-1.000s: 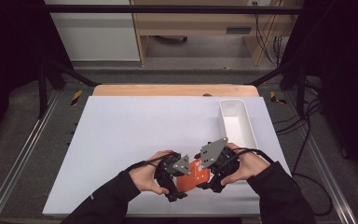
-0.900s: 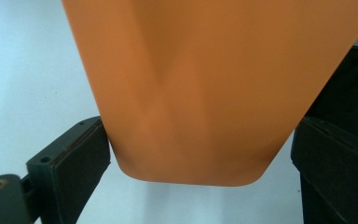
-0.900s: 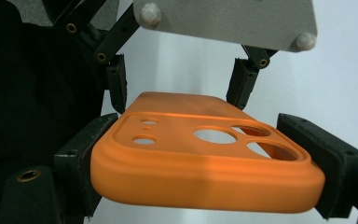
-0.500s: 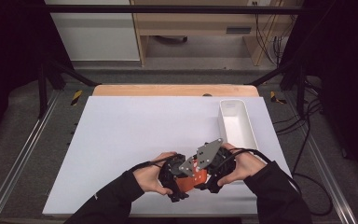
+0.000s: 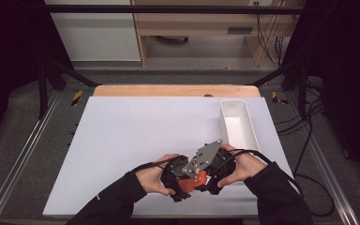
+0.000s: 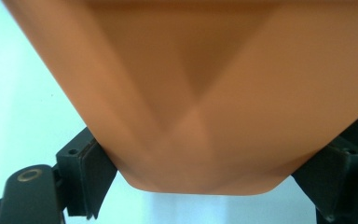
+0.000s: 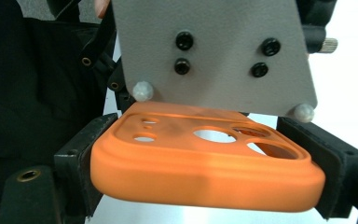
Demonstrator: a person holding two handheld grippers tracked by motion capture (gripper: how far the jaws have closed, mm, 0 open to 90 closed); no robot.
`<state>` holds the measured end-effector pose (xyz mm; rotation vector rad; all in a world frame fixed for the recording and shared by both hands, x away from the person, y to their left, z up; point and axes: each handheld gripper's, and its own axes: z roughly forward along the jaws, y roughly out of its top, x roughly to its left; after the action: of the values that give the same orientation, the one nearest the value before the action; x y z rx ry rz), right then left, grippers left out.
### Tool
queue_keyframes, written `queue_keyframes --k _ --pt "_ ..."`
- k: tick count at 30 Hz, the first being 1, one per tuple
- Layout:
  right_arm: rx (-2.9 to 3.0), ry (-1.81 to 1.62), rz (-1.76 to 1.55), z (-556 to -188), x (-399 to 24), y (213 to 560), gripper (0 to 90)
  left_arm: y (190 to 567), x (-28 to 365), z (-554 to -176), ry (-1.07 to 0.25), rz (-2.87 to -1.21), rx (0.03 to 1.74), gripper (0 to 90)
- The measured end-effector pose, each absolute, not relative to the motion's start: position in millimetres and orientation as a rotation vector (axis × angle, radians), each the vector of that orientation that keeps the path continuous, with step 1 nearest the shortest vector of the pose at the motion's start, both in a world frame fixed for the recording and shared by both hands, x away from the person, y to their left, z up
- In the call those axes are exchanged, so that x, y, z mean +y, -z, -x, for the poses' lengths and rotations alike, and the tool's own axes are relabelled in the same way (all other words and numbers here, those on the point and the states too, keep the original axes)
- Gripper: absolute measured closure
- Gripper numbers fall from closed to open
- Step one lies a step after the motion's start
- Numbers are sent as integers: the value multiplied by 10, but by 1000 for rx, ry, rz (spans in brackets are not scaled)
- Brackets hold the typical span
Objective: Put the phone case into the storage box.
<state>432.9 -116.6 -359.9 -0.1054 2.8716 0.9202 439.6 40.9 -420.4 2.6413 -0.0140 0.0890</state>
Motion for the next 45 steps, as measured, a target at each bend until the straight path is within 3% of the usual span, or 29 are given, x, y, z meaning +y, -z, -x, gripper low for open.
queue_keyframes --k 17,28,45 --pt "2854 -959 82 -4340 -1174 3596 140 4181 446 -4401 -145 -2636 -35 158" --pt "2798 -1046 -6 -4326 -1236 3537 25 4164 545 -4415 -131 -2593 18 158" --pt "2726 -1209 -104 -4312 -1492 3555 20 4117 762 -4427 -134 -2464 68 157"
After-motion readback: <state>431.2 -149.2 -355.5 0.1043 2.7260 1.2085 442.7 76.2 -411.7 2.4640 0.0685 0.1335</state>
